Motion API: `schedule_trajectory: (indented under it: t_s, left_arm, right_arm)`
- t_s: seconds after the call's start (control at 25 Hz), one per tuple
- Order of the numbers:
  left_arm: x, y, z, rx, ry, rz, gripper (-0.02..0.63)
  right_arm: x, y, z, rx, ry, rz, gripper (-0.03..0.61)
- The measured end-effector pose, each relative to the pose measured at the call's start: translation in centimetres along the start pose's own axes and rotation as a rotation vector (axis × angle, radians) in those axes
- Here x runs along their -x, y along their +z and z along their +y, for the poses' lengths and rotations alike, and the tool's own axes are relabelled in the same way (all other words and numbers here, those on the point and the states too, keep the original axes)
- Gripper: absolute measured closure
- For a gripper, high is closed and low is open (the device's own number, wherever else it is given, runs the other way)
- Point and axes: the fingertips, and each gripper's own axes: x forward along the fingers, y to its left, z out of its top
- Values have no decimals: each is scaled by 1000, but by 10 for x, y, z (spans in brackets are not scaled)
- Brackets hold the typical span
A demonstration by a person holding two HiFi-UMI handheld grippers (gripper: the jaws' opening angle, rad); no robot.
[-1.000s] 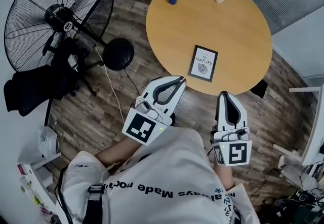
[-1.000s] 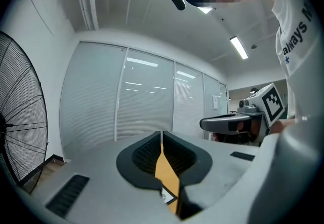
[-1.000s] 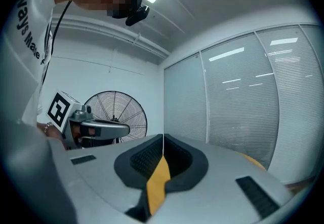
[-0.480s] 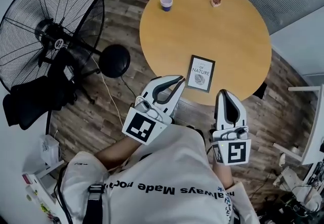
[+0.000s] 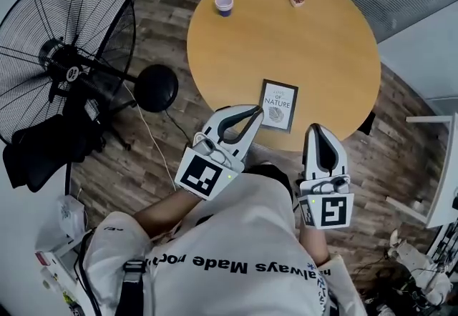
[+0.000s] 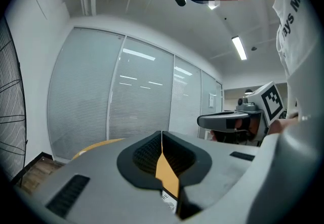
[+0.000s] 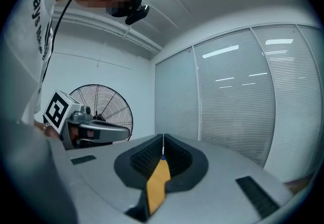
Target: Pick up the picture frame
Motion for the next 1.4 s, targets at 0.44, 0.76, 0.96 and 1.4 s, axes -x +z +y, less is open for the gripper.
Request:
schedule_trajectory:
  t_s: [0.44, 0.76, 0.96, 1.4]
  left_arm:
    - [-30, -60, 5, 57, -10, 120, 583]
    - [-44, -119, 11, 154, -20, 216, 581]
    - [-55, -155, 14, 181, -28, 276, 579]
    - [-70, -247, 20, 209, -15, 420, 509]
  right_arm:
    - [-17, -57, -28, -15, 7, 100, 546]
    - [-26, -116, -37, -49, 5, 210, 543]
    - [-35, -154, -47, -58, 0, 287, 503]
    - [-48, -224, -64, -105, -8, 394, 488]
